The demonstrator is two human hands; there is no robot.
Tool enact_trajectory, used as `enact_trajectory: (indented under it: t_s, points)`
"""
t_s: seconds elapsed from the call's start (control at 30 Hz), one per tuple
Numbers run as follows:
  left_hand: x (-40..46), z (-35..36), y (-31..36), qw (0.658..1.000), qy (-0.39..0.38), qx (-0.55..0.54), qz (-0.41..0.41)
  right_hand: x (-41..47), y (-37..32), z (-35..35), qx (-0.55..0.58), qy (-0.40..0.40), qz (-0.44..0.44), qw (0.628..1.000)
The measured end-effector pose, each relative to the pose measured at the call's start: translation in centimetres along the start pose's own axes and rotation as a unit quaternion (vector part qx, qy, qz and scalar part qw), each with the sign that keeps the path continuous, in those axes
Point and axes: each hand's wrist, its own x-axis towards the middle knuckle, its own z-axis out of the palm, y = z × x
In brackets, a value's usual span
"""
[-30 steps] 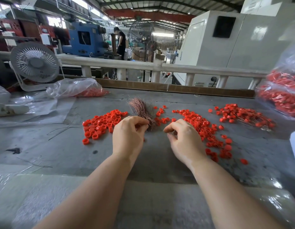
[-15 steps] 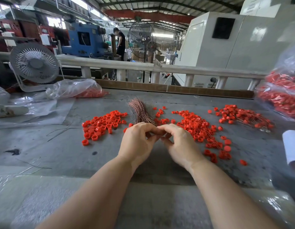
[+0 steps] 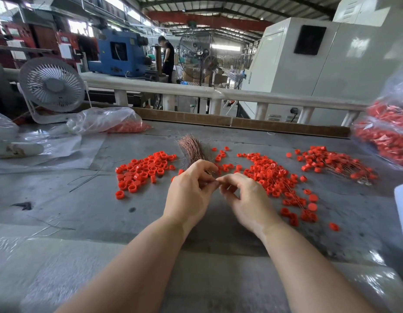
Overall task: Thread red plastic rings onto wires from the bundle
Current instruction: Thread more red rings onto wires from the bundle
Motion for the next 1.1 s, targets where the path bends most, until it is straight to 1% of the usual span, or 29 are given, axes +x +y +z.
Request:
enact_trajectory:
  t_s: [0.47, 0.8, 0.97, 1.1]
  points:
    - [-0.02, 0.22, -0.33, 1.000, -0.008, 0.011, 0.001, -0.03, -0.13, -0.17, 0.003, 0.004, 0.018, 1.000]
    - [-0.10, 0.04, -0.11, 1.000, 0.005, 0.000, 0.012, -0.06, -0.70, -0.21, 0.009, 0.007, 0.004, 1.000]
    - [-0.14, -0.13, 0.19, 0.999, 0.009, -0.036, 0.003, 0.03, -0.64, -0.23, 0.028, 0.021, 0.001, 0.999]
    - [0.07, -0.26, 0.26, 0.998, 0.023, -0.055, -0.023, 0.22, -0.60, -0.31, 0.069, 0.058, 0.014, 0.996]
